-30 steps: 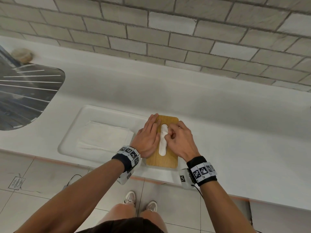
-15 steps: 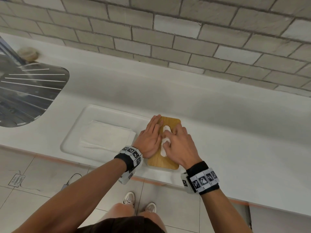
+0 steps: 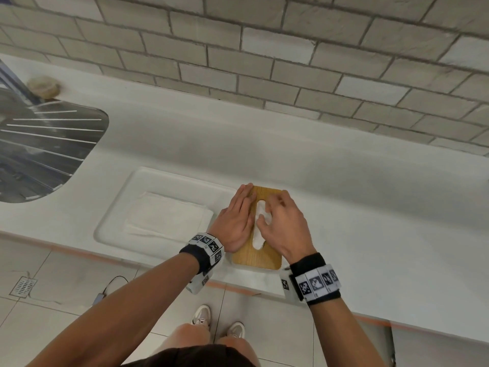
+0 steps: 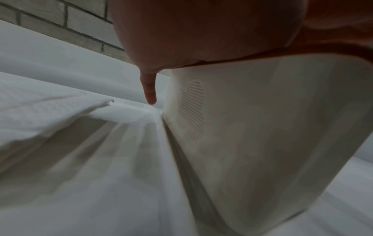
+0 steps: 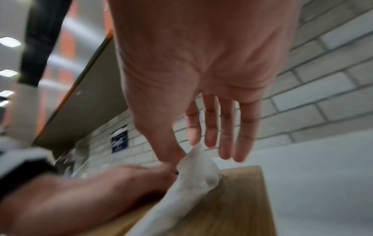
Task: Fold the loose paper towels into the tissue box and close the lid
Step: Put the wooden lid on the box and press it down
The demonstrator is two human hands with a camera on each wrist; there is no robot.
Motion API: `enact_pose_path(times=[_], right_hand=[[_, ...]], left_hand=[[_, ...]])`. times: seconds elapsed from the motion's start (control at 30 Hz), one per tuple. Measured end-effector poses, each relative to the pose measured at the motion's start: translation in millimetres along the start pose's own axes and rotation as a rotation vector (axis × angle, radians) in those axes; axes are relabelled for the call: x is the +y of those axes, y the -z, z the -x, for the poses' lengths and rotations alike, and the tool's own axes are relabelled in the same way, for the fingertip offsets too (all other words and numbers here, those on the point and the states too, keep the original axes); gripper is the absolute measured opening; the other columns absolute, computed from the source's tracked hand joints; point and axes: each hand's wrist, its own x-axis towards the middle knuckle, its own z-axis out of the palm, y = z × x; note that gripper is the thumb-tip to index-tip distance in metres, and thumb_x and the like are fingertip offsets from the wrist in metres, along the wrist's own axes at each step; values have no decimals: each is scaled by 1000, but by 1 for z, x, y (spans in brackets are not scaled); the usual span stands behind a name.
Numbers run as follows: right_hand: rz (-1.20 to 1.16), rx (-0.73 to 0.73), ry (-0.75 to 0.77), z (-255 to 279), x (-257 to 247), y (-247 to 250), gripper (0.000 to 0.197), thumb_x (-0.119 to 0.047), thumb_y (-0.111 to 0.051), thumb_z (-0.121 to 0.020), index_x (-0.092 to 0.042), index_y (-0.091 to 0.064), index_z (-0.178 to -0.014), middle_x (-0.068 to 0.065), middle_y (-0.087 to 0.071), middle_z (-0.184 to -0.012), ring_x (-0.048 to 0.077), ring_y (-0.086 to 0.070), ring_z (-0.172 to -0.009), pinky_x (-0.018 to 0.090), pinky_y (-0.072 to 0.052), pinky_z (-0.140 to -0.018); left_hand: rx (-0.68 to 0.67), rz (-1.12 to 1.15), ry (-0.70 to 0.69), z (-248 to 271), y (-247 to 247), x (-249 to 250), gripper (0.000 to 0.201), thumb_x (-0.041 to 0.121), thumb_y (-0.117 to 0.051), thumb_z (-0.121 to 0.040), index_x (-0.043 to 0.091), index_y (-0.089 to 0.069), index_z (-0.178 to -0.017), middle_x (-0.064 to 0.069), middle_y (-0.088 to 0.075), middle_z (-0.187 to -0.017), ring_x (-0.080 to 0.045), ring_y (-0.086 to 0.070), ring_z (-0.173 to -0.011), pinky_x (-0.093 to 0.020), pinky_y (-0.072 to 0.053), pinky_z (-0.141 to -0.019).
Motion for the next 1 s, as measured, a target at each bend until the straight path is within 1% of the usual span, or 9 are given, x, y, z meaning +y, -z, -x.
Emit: enact_pose_path(times=[0.07,0.13,0.33,0.4,0.43,0.53,0.7,0.87,1.0], right_hand=[[188,-104,82,-12,-8,-10,40,-9,-67,-91,-12,-59,-130,11,-59,-126,31,-63,-109,43,-59,-75],[322,-156,117,-25,-8,-15,40,-1,-60,-96,-9,-59,-135,13,-62,-127,35,-63,-117,44,-59,-78],[15,-81,-72,-47,23,-10,22,-21,-51,-109,-7,-65,-99,8,-58,-93,36,-65,-90,35,-41,-71],[-50,-114,-89,-47,26,-11,23,-28,-49,-109,-13,-61,-95,4,-53,-89,33,-62,-89,35,-40,-73],[-47,-149,-88,-49,24,-13,24,-32,-48,-110,-15,-59,-97,3,-53,-90,31,-59,-89,37,-41,-75],[47,-260,-93,-58,19,-19,40,-40,-40,-113,-10,-66,-116,13,-60,-108,33,-60,-100,41,-45,-84],[99,-369,-100,-71,21,-18,47,-37,-30,-117,-9,-63,-134,18,-60,-128,37,-59,-118,44,-45,-101],[122,-365,-100,-72,23,-18,47,-36,-28,-118,-8,-63,-131,19,-62,-127,37,-59,-116,43,-44,-96],[56,-349,-113,-72,25,-15,41,-36,-29,-116,-14,-63,-112,18,-66,-119,38,-58,-108,43,-44,-90]], left_hand=[[8,8,5,-1,-2,0,55,37,-25,-115,15,-22,-166,14,5,-177,-3,9,-162,-54,-40,-121],[14,7,1,-1,-3,0,55,38,-24,-115,15,-22,-165,13,4,-177,-3,9,-162,-55,-39,-122],[18,-26,-24,-1,-4,1,57,36,-22,-115,15,-17,-168,9,3,-178,-6,9,-163,-43,-23,-125],[51,-49,-32,1,-1,3,52,31,-28,-114,12,-30,-163,-1,-13,-176,-16,-7,-164,-40,-21,-128],[94,-81,-77,4,1,4,45,26,-35,-112,9,-42,-154,-8,-28,-168,-24,-24,-158,-42,-31,-126],[194,-241,-281,15,2,10,23,21,-49,-106,8,-63,-118,-10,-55,-129,-29,-51,-115,-45,-49,-96],[143,-306,-394,25,-6,15,33,35,-40,-112,12,-62,-110,-2,-58,-112,-23,-50,-105,-39,-42,-95],[211,-328,-431,20,-9,40,14,18,-56,-104,12,-58,-92,-5,-61,-72,-26,-53,-64,-39,-49,-62],[198,-419,-400,27,-11,45,23,-4,-66,-87,13,-52,-79,-5,-51,-68,-22,-42,-51,-31,-39,-46]])
